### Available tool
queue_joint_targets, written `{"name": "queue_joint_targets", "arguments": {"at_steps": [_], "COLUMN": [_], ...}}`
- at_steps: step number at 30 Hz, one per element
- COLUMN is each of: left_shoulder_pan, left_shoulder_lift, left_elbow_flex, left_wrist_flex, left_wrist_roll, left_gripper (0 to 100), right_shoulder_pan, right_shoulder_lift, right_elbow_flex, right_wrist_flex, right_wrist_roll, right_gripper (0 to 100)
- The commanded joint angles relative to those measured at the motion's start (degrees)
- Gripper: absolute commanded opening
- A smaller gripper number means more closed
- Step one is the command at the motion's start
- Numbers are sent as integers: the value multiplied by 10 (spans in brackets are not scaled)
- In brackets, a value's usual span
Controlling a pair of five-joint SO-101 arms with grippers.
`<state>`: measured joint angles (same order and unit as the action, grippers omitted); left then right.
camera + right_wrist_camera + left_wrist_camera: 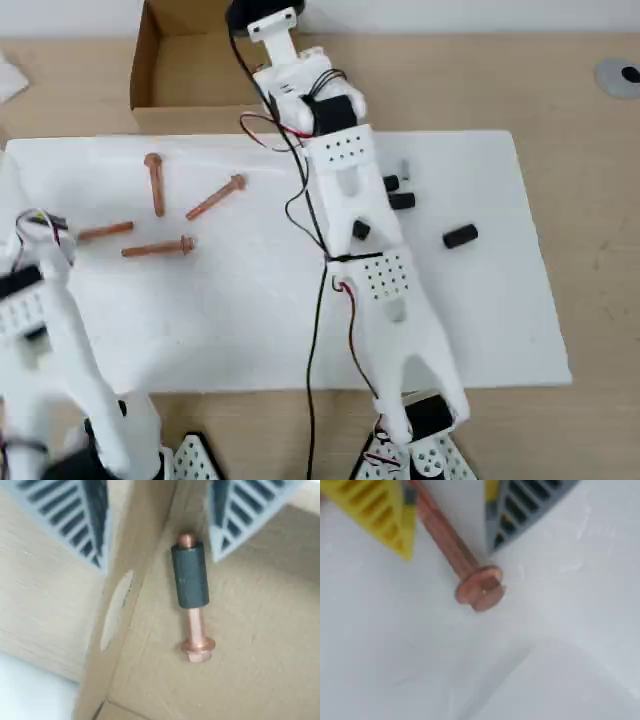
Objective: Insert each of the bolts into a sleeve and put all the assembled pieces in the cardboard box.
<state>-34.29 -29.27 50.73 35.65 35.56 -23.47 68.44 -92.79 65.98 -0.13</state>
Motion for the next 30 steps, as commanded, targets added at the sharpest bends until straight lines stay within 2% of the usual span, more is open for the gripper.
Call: {"name": "queue_joint_targets", "arguments": {"at_steps": [1,6,13,22,30], "left_shoulder_pan": [6,21,35,57,57], "left_shoulder_lift": [124,216,227,228,263], "left_elbow_flex": [-127,-222,-242,-287,-318], "left_wrist_flex": [24,56,92,267,262], "left_wrist_roll": [27,65,84,186,200], "left_gripper": [105,104,104,105,104], "right_shoulder_pan": [6,8,8,9,8], "right_shoulder_lift": [-83,-97,-96,-96,-96], "right_elbow_flex": [-27,-26,-21,15,20], "right_wrist_flex": [44,83,92,92,93], "right_wrist_roll": [3,3,3,3,3], "right_gripper": [168,168,168,168,168]}}
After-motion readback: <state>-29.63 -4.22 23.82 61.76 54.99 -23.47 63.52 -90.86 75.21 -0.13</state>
